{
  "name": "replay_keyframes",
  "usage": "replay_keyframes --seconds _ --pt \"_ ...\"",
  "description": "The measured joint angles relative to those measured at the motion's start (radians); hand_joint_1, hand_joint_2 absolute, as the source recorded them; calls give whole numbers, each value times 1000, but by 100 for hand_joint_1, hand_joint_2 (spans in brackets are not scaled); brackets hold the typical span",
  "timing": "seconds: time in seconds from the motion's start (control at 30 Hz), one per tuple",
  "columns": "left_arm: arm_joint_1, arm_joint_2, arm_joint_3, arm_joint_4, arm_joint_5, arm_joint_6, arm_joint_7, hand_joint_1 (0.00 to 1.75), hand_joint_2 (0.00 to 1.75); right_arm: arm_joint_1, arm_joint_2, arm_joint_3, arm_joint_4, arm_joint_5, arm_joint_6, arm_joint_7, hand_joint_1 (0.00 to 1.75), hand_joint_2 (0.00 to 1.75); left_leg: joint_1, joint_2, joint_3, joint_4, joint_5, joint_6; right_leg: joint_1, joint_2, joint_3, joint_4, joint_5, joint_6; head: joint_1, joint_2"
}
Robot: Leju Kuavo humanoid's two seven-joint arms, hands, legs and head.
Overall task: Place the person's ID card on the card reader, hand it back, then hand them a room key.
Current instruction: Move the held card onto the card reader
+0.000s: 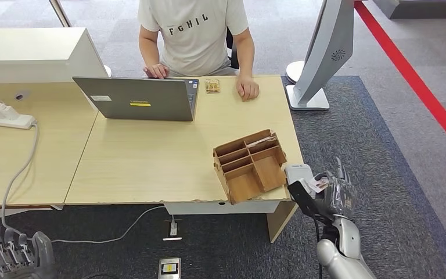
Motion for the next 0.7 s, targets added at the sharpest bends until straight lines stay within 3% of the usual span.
replay_keyframes --seconds 0.7 --pt "0 0 0 0 0 0 0 0 175 2 6 2 -3 -1 0 0 175 175 0 0 0 0 0 0 0 0 0 0 0 0 0 0"
